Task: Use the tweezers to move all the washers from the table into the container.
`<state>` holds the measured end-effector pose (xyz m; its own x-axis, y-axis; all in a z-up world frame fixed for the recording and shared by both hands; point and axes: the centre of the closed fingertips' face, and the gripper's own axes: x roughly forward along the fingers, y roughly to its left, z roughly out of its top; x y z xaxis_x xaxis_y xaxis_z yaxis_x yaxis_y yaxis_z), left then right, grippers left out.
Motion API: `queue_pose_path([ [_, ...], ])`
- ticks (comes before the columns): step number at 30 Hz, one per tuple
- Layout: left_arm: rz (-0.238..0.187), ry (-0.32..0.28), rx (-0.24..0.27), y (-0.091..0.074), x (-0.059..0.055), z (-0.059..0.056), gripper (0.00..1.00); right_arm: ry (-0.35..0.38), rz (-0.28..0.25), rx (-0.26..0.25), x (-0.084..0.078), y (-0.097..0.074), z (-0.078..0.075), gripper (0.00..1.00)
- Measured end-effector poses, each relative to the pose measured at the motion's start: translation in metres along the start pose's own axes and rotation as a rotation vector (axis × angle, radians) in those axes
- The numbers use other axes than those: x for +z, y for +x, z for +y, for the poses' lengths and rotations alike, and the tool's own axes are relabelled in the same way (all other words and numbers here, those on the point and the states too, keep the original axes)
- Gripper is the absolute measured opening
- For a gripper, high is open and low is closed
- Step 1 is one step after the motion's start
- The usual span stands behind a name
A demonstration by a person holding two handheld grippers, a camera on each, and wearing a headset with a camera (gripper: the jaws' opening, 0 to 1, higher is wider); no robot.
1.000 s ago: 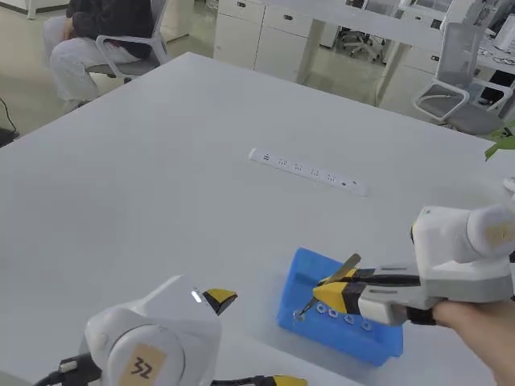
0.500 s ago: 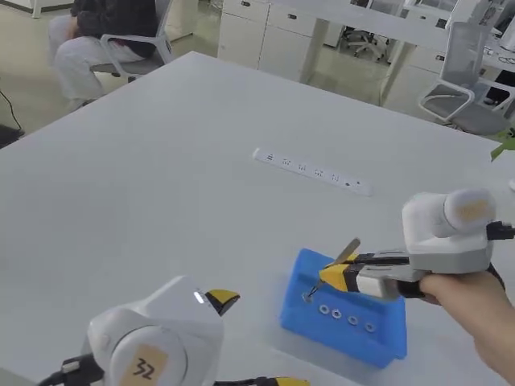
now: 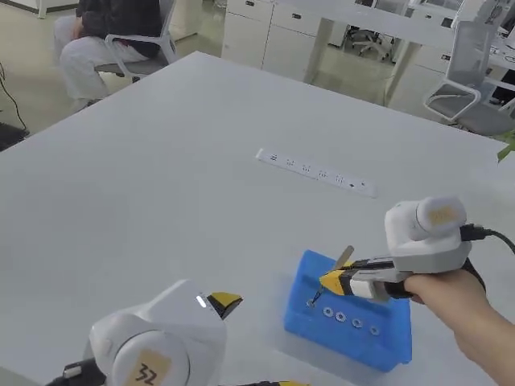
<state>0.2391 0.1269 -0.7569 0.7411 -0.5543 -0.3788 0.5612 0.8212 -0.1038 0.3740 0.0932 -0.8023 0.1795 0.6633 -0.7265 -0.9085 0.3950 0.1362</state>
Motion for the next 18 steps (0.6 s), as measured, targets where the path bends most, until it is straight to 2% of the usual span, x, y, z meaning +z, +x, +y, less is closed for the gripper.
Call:
queue_pose_path([
  [5, -0.001, -0.003, 0.000, 0.000, 0.000, 0.000, 0.71, -0.002, 0.011, 0.001, -0.003, 0.004, -0.003, 0.03],
  [15, -0.015, -0.015, 0.000, 0.000, 0.003, 0.001, 0.70, -0.059, 0.036, -0.026, -0.009, 0.005, -0.012, 0.04],
  [18, -0.035, -0.048, -0.040, -0.001, 0.006, -0.004, 0.67, -0.082, 0.035, -0.036, -0.010, 0.005, -0.015, 0.04],
])
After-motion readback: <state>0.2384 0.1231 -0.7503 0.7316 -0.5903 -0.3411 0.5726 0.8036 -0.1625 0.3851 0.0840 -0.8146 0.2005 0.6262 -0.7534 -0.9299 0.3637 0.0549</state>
